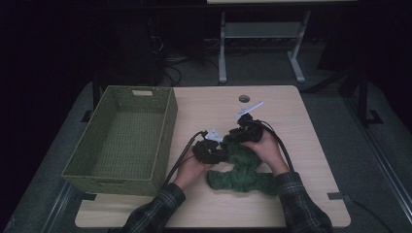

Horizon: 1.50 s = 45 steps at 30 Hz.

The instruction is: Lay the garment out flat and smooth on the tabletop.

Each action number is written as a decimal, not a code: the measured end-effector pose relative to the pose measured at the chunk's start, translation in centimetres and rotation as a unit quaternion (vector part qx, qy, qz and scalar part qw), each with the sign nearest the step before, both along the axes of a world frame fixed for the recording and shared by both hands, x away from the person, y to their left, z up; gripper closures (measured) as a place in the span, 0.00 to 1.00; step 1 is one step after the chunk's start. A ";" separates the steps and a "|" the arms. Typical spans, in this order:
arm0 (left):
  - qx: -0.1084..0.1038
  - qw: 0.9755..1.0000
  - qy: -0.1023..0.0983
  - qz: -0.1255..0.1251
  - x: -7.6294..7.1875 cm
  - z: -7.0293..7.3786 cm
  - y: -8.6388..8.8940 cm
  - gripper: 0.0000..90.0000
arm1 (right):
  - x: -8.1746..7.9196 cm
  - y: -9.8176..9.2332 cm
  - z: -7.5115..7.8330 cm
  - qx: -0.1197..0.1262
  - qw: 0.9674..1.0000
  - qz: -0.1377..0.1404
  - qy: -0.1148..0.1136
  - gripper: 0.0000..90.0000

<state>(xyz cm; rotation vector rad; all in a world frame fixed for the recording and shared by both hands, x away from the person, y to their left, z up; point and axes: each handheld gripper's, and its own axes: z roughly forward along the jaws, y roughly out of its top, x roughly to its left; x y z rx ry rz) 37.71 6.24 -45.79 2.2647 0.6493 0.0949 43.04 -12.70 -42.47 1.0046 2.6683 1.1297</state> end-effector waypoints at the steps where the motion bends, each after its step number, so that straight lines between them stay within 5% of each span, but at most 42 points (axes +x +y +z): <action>1: 0.000 1.000 0.000 0.000 0.0 0.0 0.0 0.83 | 0.0 0.2 -0.1 -0.001 1.000 0.002 0.003 0.69; 7: 0.001 1.000 0.001 0.000 0.0 0.0 0.1 0.84 | 0.1 1.6 -1.5 -0.032 0.999 0.012 0.001 0.66; 9: 0.002 1.000 0.002 -0.001 0.1 0.0 0.1 0.85 | 0.1 1.9 -1.8 -0.046 0.999 0.008 0.001 0.76; 12: 0.006 1.000 -0.001 -0.002 0.1 0.0 0.1 0.87 | 0.2 1.7 -1.8 -0.041 0.999 -0.004 -0.001 0.86; 24: -0.006 1.000 0.000 0.005 0.1 0.2 0.4 0.94 | 1.2 -0.5 -0.9 -0.011 0.999 -0.038 -0.008 0.87; 27: 0.007 1.000 0.000 -0.004 0.2 0.3 0.5 0.95 | 1.3 -1.2 -0.5 -0.001 0.999 -0.051 -0.018 0.90; 31: 0.009 1.000 -0.003 -0.004 0.2 0.4 0.6 0.95 | 1.7 -3.0 0.4 0.014 0.996 -0.081 -0.038 0.93; 37: 0.008 1.000 -0.004 0.004 0.3 0.4 0.8 0.95 | 2.9 -6.0 0.7 0.021 0.991 -0.128 -0.038 0.94; 45: -0.006 1.000 -0.008 0.011 0.3 0.5 0.9 0.94 | 4.9 -8.6 1.3 0.036 0.980 -0.186 -0.055 0.94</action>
